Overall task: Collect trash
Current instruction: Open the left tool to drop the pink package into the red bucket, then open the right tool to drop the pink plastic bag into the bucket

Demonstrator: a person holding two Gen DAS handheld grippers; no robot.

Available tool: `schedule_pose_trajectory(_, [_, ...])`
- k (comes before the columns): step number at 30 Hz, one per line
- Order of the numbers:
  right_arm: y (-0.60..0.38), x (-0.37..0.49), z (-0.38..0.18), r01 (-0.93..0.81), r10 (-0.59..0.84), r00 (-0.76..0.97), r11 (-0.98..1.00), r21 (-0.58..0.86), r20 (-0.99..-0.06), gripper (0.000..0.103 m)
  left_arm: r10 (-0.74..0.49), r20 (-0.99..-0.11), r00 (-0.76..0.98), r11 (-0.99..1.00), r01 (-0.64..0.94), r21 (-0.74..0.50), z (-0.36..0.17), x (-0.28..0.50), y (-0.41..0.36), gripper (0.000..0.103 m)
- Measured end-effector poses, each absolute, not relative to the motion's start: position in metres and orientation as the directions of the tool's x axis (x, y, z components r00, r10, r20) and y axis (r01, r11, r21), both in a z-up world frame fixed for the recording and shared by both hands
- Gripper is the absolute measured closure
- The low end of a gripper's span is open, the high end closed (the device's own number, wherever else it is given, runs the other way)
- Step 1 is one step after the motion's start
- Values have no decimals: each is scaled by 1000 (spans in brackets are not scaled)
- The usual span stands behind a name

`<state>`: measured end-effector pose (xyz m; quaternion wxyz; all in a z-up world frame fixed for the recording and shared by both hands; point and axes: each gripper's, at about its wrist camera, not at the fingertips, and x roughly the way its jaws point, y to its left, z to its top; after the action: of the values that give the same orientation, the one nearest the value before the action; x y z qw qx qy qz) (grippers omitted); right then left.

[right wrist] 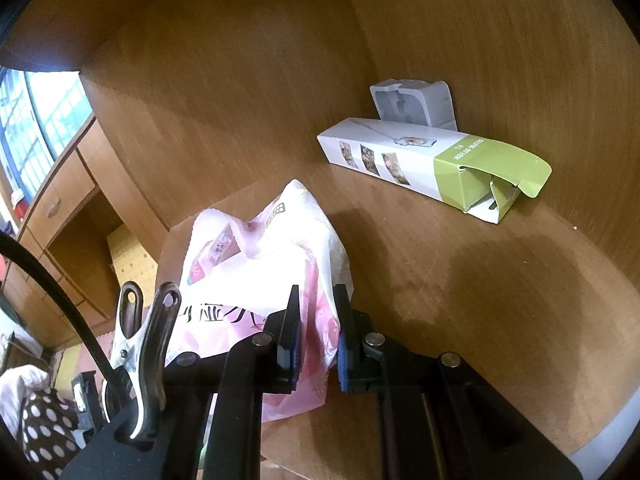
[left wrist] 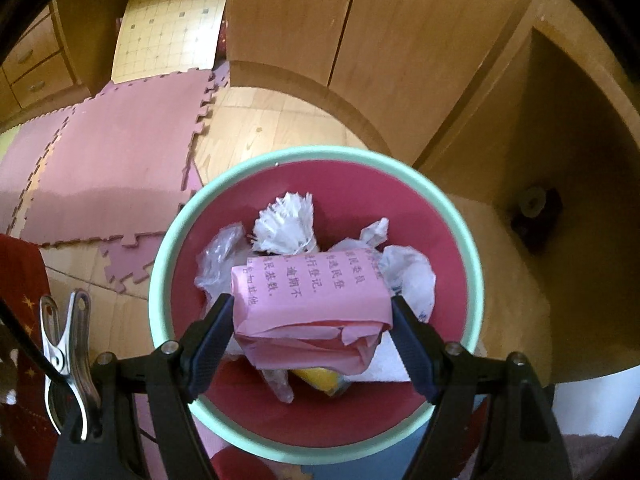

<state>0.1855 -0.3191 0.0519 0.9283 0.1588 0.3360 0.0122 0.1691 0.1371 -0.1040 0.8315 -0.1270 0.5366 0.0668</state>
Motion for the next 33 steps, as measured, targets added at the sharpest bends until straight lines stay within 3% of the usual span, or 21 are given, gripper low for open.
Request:
schedule_pose_trajectory(12, [-318, 184, 52, 73, 128, 772, 955, 287, -623, 89, -25, -927, 375, 955, -267, -133, -108, 170, 136, 22])
schedule_pose_trajectory(20, [-315, 184, 52, 80, 115, 774, 958, 276, -623, 89, -112, -922, 370, 941, -259, -218, -104, 171, 132, 17])
schedule_pose_trajectory(33, [-284, 187, 58, -18, 201, 789, 952, 306, -580, 90, -94, -902, 422, 946, -245, -213, -82, 166, 130, 14])
